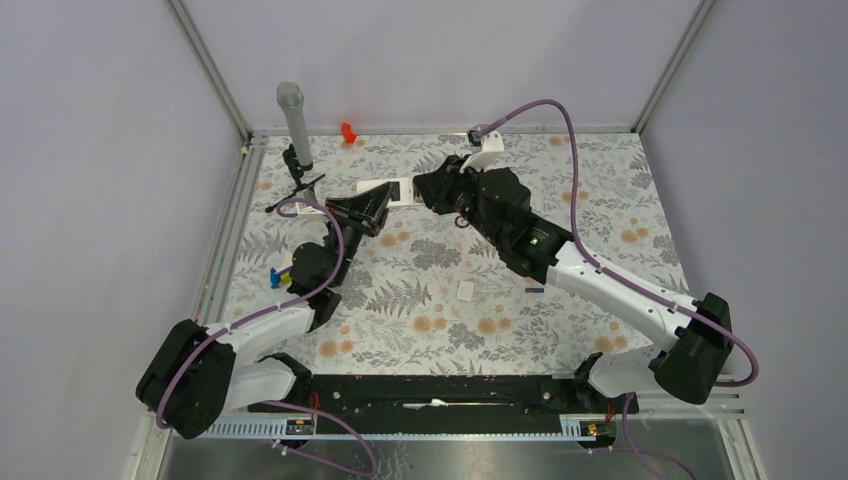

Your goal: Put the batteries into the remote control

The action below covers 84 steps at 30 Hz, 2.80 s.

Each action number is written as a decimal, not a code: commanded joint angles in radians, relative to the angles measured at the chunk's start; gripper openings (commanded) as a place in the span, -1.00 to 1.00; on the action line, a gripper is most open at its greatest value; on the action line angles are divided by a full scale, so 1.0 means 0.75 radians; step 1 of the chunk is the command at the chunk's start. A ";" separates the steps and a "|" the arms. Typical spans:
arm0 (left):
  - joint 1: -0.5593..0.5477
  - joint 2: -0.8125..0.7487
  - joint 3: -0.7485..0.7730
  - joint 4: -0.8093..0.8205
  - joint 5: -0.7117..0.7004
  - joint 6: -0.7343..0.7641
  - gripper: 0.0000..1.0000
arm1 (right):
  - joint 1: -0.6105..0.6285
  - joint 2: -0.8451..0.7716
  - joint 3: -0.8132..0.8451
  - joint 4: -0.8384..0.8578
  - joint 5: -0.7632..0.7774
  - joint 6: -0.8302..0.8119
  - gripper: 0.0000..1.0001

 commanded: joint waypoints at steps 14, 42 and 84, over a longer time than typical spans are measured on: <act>0.008 -0.023 0.021 0.204 -0.030 -0.067 -1.00 | 0.020 0.020 0.060 -0.120 0.123 0.037 -0.37; 0.032 -0.021 -0.009 0.252 0.077 -0.007 -1.00 | 0.010 -0.219 0.048 -0.171 0.221 -0.045 0.50; 0.069 0.189 0.038 0.388 0.159 0.098 -1.00 | -0.377 -0.101 -0.046 -0.198 -0.769 1.425 0.96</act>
